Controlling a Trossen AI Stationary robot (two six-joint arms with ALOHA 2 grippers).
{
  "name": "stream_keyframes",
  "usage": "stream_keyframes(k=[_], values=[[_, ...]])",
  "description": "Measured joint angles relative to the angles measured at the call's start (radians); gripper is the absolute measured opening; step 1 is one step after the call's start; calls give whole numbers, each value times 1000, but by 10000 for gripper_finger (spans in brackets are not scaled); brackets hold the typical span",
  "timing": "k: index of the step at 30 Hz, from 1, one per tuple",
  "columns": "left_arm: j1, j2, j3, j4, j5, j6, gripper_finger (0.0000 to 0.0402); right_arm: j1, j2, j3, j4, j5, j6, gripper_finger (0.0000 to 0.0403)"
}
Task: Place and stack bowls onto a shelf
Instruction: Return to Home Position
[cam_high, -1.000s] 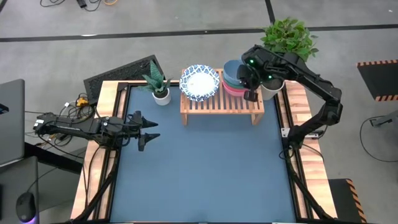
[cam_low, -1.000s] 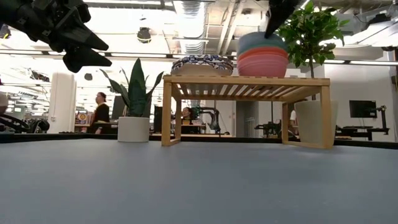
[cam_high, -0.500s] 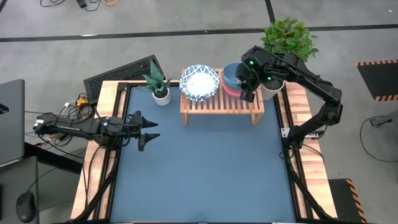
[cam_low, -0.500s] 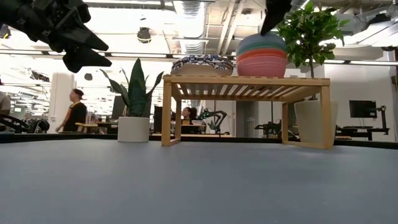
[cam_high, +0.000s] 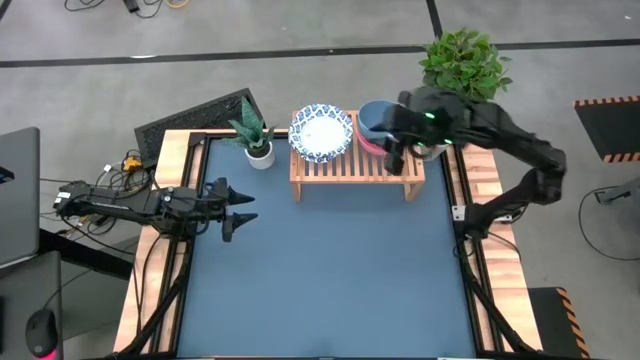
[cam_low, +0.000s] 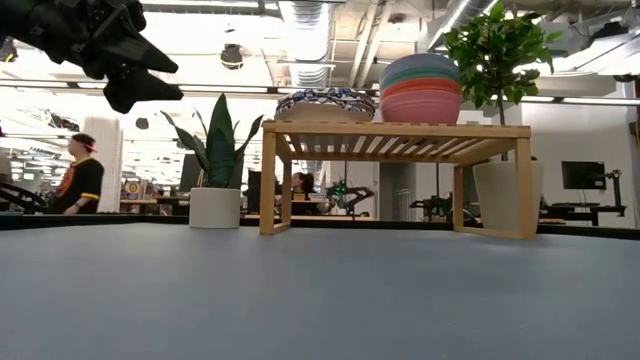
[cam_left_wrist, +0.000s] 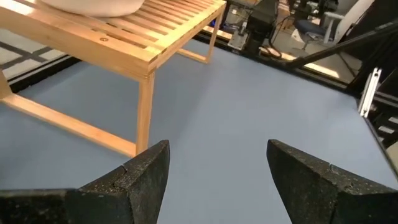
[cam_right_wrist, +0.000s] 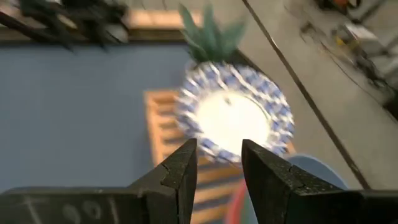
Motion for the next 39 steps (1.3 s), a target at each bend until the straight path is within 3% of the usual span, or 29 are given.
stream_keyframes(k=[7, 10, 14, 16, 21, 25, 28, 39], values=[[0, 0, 0, -122, 11, 7, 253, 215, -157, -8, -133, -1, 137, 150], [0, 1, 0, -99, -28, 4, 253, 323, -248, -91, -46, 0, 142, 150], [0, -37, 26, -6, -53, 211, 253, 441, -396, -281, 140, 15, 107, 150], [0, -94, 67, -11, -70, 242, 253, 478, -473, -394, 242, 64, 122, 150], [0, -293, 121, -125, -75, 252, 253, 548, -661, -694, 440, 173, 173, 151], [1, -460, 93, -230, -65, 181, 253, 577, -777, -921, 584, 224, 208, 150], [-1, -451, 68, -293, -41, 127, 253, 595, -844, -1054, 688, 234, 235, 151], [-3, -438, -268, 105, 41, 88, 253, 658, -985, -1451, 1111, 256, 237, 150]])
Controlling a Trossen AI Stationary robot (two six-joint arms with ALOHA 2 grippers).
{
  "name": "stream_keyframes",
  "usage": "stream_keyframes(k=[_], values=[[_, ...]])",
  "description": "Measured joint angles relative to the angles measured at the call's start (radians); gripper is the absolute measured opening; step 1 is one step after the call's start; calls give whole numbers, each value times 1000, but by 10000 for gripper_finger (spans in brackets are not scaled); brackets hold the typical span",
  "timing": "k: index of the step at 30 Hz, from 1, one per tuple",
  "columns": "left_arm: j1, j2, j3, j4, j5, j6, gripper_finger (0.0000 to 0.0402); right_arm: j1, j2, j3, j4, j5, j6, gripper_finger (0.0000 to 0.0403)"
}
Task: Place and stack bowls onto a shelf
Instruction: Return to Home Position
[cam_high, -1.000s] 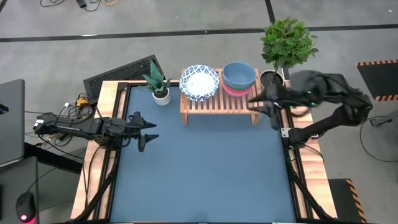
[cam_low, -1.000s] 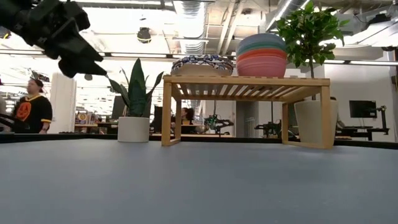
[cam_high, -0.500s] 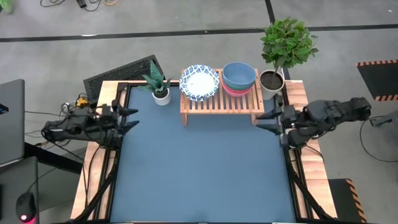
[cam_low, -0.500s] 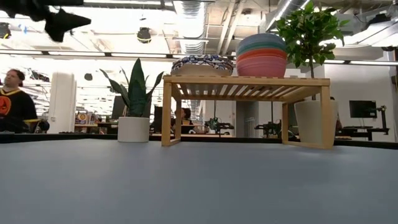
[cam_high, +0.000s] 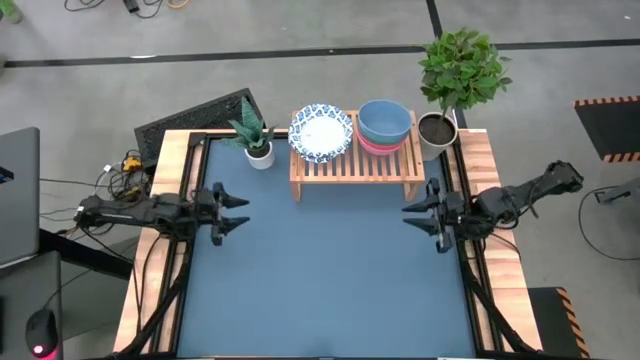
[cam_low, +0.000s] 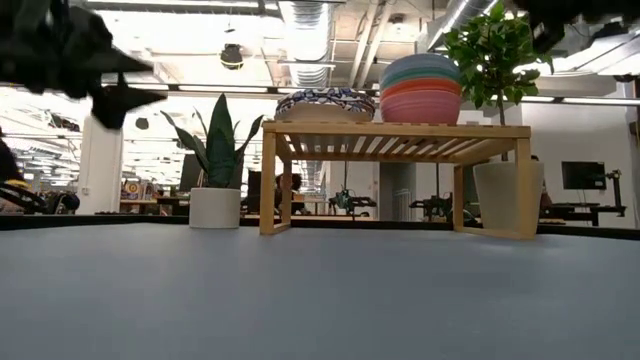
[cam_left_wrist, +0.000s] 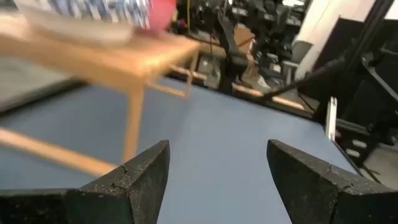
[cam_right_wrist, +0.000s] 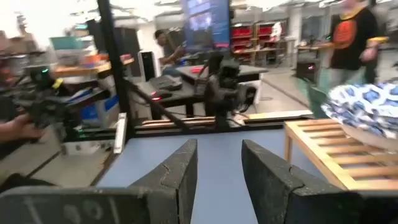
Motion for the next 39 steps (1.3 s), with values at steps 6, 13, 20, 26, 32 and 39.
stream_keyframes(k=[6, 13, 20, 26, 32, 39], values=[[0, 2, -77, 140, 64, -25, 253, -2, -40, -147, 135, 7, -5, 151], [0, -1, -77, 110, 44, -13, 253, -3, -51, -262, 226, 47, -43, 150], [0, -1, -78, 113, 46, 5, 253, -32, -50, -373, 360, 59, -55, 150], [0, 0, -78, 113, 48, -2, 253, -71, -50, -374, 353, 60, -62, 150], [0, 0, -78, 112, 54, -62, 253, -101, -49, -374, 319, 58, -56, 150], [0, 0, -79, 112, 54, -35, 253, -101, -50, -374, 269, 57, -55, 150]])
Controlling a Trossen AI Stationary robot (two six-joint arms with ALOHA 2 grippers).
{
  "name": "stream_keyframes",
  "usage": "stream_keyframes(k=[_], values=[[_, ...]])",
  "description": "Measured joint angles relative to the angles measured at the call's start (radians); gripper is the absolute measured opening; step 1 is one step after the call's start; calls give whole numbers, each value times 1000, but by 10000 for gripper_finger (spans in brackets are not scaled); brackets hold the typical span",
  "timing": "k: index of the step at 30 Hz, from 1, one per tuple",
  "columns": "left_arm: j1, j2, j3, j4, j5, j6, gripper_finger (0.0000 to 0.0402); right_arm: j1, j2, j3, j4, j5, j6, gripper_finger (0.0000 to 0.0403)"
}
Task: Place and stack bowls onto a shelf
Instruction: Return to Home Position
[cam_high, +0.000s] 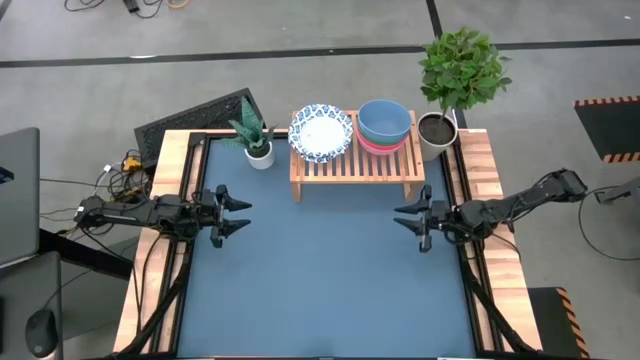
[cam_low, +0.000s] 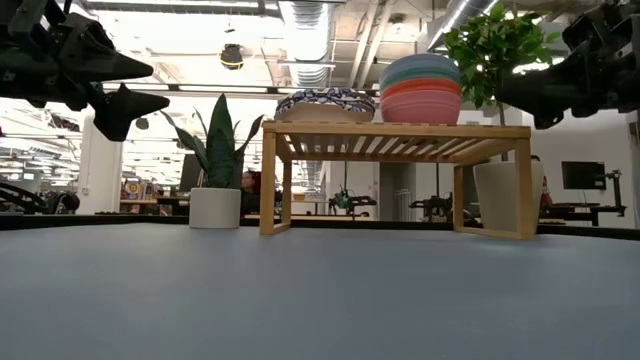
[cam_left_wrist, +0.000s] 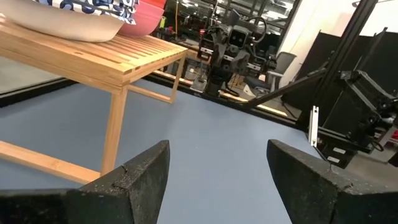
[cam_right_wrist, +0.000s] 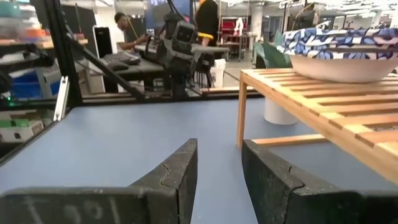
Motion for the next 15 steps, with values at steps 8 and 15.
stream_keyframes(k=[8, 15], values=[[0, 0, 0, 0, 0, -6, 253, 0, 0, -1, -85, -1, 0, 149], [0, 0, -1, 0, 0, -7, 253, 0, 0, -2, -156, -1, 1, 149]])
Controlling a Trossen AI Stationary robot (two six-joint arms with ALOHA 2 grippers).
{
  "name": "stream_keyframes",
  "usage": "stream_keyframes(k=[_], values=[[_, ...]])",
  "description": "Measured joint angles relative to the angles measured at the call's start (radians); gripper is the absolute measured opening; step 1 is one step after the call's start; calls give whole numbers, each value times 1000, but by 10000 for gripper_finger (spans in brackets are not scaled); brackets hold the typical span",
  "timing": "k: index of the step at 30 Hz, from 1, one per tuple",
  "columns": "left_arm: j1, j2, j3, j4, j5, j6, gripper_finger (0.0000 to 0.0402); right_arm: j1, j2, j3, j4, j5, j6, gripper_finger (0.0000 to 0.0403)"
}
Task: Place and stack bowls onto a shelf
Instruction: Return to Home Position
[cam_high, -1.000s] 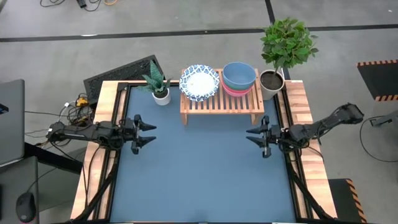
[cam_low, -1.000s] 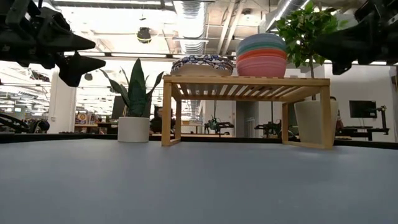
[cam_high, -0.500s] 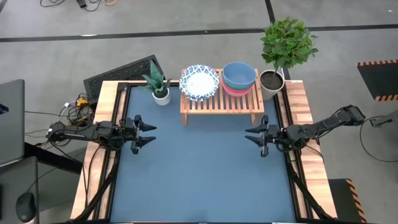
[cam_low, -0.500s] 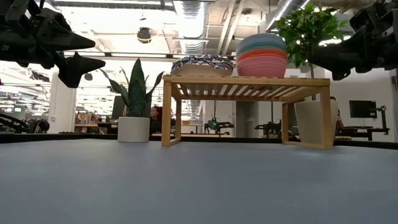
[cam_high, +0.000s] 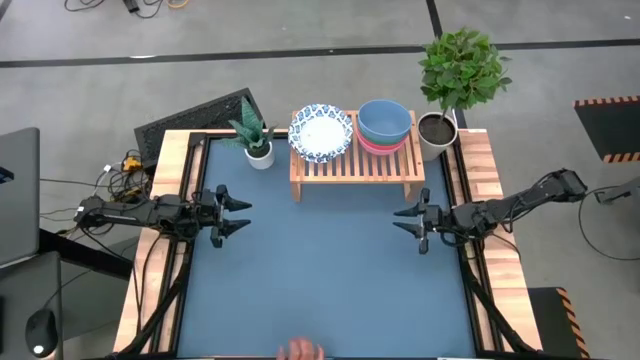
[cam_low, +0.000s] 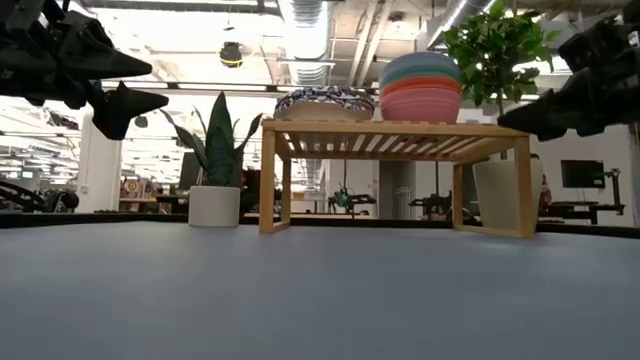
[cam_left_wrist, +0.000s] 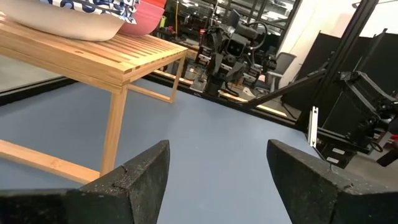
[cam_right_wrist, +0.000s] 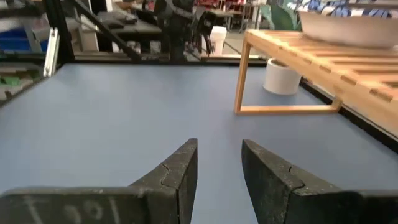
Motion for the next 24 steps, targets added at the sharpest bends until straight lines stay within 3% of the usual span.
stream_keyframes(k=[24], values=[[0, 0, -1, 0, 3, -1, 253, 0, 0, -1, -88, -3, 0, 149]])
